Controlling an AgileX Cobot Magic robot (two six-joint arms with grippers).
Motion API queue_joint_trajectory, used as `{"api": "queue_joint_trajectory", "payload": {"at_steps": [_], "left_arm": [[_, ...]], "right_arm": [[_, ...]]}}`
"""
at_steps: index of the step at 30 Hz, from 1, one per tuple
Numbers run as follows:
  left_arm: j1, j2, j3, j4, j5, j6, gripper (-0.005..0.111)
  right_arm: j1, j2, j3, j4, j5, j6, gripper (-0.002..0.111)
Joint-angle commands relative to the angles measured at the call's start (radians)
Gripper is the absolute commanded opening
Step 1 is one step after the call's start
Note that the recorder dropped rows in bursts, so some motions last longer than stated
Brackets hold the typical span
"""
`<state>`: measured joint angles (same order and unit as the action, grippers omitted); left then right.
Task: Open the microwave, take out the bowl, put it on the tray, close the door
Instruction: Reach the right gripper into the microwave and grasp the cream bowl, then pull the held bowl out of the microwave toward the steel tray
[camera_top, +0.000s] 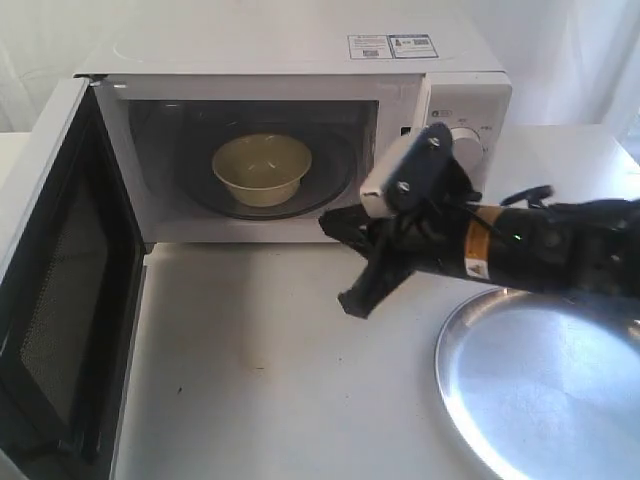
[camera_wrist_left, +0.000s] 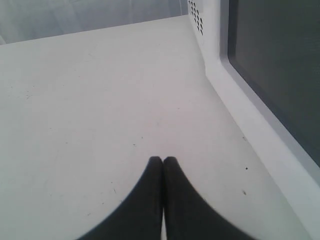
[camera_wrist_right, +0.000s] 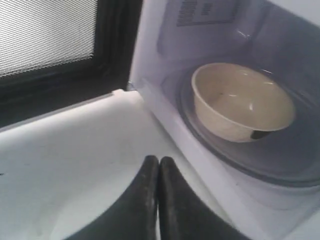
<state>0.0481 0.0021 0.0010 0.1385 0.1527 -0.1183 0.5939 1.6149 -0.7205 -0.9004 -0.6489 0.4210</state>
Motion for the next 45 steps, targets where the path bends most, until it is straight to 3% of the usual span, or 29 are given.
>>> {"api": "queue_joint_trajectory", "payload": {"at_steps": [1, 2, 3, 5, 6, 12, 23, 25, 26, 27, 28, 39, 45], "left_arm": [[-0.001, -0.002, -0.001, -0.004, -0.004, -0.006, 0.000], [-0.001, -0.002, -0.001, -0.004, -0.004, -0.006, 0.000], [-0.001, -0.002, -0.001, -0.004, -0.004, -0.006, 0.000], [-0.001, -0.002, -0.001, -0.004, -0.004, -0.006, 0.000], [-0.001, -0.002, -0.001, -0.004, -0.004, -0.006, 0.000], [-0.001, -0.002, -0.001, -0.004, -0.004, -0.006, 0.000], [-0.001, -0.002, -0.001, -0.004, -0.004, -0.006, 0.000], [-0.001, -0.002, -0.001, -0.004, -0.004, -0.006, 0.000], [-0.001, -0.002, -0.001, -0.004, -0.004, -0.006, 0.000], [-0.001, -0.002, -0.001, -0.004, -0.004, -0.006, 0.000], [-0.001, -0.002, -0.001, -0.004, -0.004, -0.006, 0.000], [-0.001, -0.002, -0.001, -0.004, -0.004, -0.006, 0.000], [-0.001, -0.002, -0.001, -0.004, -0.004, -0.006, 0.000]], "right_arm": [[0.053, 0.112, -0.210, 0.071, 0.135, -0.095, 0.001], [0.069, 0.168, -0.287, 0.016, 0.149, -0.111, 0.013], [0.090, 0.222, -0.346, -0.031, 0.176, -0.121, 0.037], [0.106, 0.262, -0.382, -0.031, 0.193, -0.162, 0.051], [0.121, 0.295, -0.424, -0.031, 0.236, -0.178, 0.052], [0.165, 0.399, -0.556, -0.007, 0.358, -0.317, 0.049], [0.174, 0.499, -0.677, 0.007, 0.442, -0.312, 0.046], [0.185, 0.506, -0.684, 0.007, 0.446, -0.312, 0.039], [0.191, 0.506, -0.686, 0.007, 0.446, -0.312, 0.027], [0.193, 0.504, -0.689, 0.007, 0.444, -0.312, 0.006], [0.193, 0.504, -0.689, 0.007, 0.438, -0.312, 0.000], [0.262, 0.344, -0.543, 0.012, 0.412, -0.236, 0.000], [0.303, 0.157, -0.424, 0.016, 0.605, -0.115, 0.000]]}}
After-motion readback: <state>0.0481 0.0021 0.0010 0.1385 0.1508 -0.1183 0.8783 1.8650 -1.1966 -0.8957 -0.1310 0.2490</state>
